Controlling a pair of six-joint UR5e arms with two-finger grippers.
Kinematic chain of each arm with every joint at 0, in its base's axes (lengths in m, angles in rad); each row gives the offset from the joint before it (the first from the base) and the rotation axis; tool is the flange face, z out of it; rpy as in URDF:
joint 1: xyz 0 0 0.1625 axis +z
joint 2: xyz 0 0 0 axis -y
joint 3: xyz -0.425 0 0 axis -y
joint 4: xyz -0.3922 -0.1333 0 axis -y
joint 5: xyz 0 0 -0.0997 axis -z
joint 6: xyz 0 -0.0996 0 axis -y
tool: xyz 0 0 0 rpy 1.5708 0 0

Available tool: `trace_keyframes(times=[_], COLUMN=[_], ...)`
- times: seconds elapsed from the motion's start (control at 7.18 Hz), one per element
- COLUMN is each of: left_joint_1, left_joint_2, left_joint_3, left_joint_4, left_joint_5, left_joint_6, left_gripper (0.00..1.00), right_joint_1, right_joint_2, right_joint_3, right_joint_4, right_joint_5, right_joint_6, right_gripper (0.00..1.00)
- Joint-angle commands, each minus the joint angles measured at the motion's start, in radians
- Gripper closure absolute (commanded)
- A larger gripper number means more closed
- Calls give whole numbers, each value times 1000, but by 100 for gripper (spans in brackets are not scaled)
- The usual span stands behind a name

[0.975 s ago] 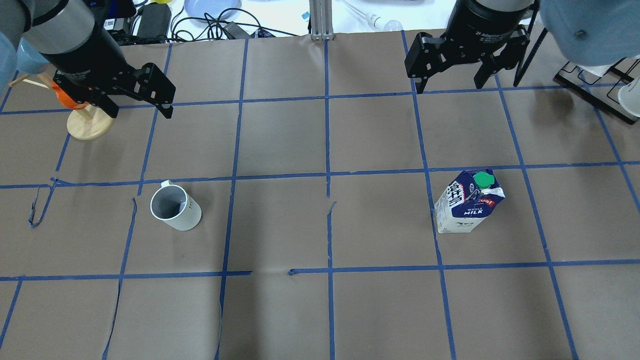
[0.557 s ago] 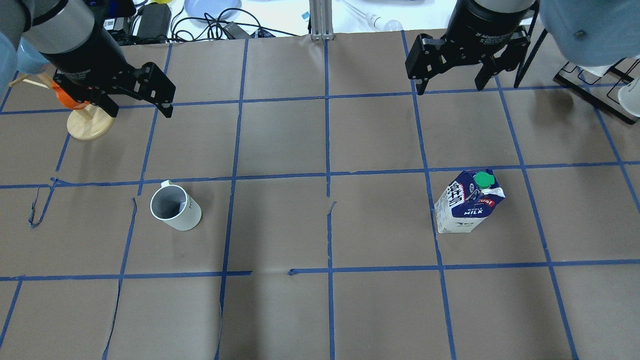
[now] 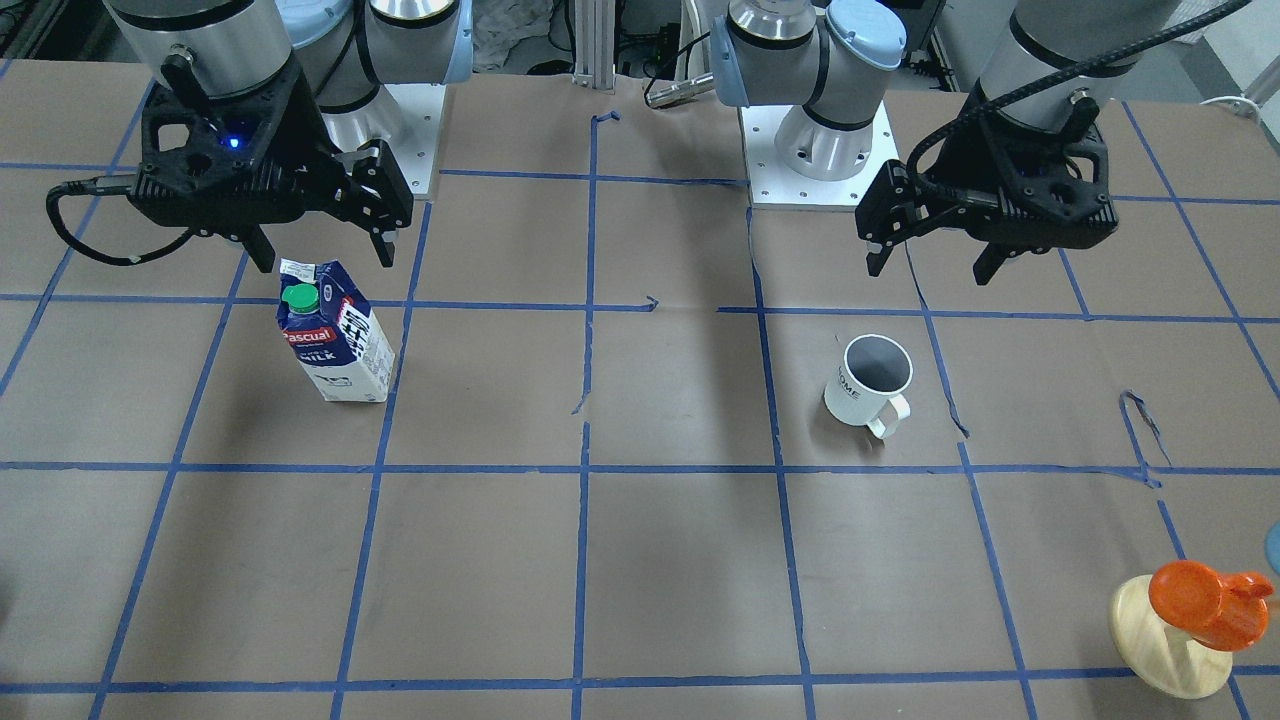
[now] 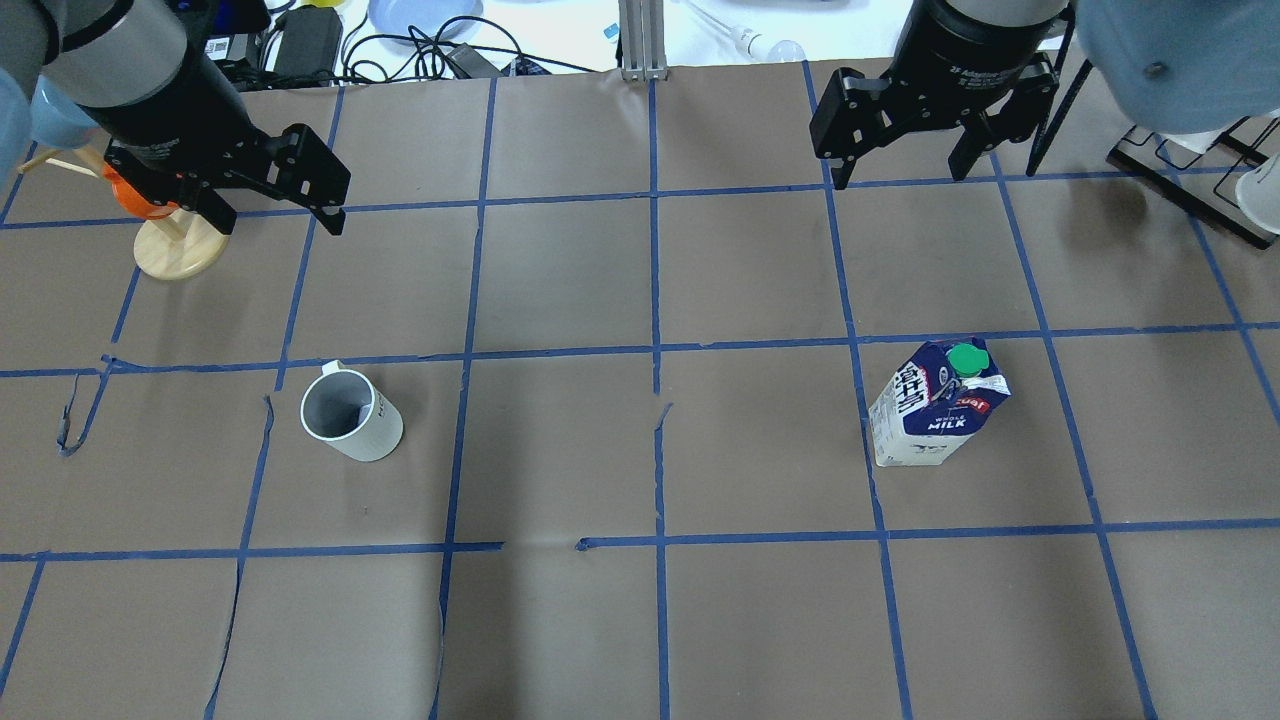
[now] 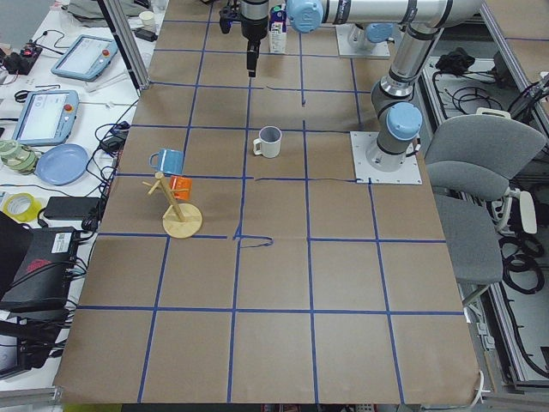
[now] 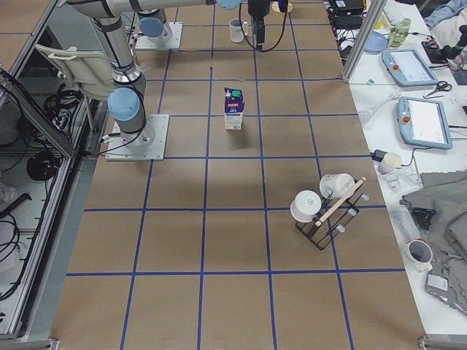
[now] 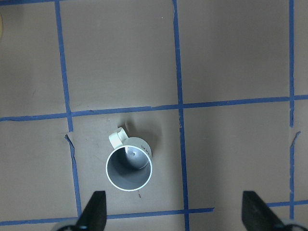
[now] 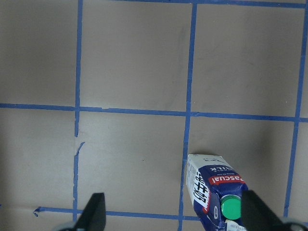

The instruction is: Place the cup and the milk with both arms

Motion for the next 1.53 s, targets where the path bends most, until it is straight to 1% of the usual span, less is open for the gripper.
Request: trace_keyframes(times=[0.0,0.97,1.39], left_joint_1=[0,6,35], left_joint_2=[1,1,-18], left_joint_3=[-1,5,-3], left_joint_4=[0,0,72], left_joint_5=[1,-4,4], left_joint_6=[0,2,0], left_gripper=[0,0,0], right_joint_1=[0,0,-2], right_joint_2=[-1,-1,1], right_joint_3=[0,0,8], right_joint_4=[-1,-1,6], right_joint_5=[0,0,-2], right_joint_6=[1,-1,-1], right_gripper=[0,0,0])
